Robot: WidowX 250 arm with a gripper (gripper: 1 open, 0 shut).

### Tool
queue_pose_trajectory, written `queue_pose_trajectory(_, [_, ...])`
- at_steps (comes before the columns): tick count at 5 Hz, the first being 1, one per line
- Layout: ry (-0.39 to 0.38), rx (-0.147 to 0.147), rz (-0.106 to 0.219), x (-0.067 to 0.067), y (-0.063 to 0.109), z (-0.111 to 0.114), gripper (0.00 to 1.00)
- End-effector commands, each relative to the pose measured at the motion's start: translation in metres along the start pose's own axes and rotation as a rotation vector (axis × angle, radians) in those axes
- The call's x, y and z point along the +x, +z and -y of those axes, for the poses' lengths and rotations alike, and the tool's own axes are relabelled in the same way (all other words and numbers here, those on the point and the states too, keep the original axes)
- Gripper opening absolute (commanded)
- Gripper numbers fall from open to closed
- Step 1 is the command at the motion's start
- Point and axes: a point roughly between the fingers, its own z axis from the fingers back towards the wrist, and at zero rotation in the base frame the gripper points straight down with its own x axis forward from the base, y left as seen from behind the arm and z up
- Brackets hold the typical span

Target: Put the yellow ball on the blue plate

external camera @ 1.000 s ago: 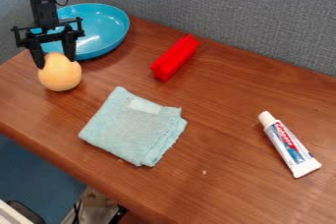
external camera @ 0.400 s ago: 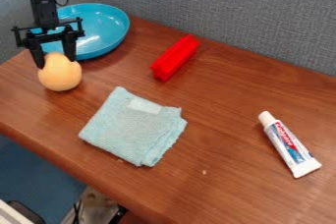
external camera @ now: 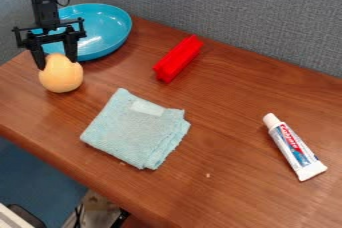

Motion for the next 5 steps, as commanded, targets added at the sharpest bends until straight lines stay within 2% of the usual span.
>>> queue_pose_trajectory(1, [-0.006,0.002,-0.037,-0.001,-0.0118,-0.0016,0.0])
queue_pose_trajectory(5, [-0.02,0.004,-0.054,-0.0013,-0.0131,0.0004,0.0])
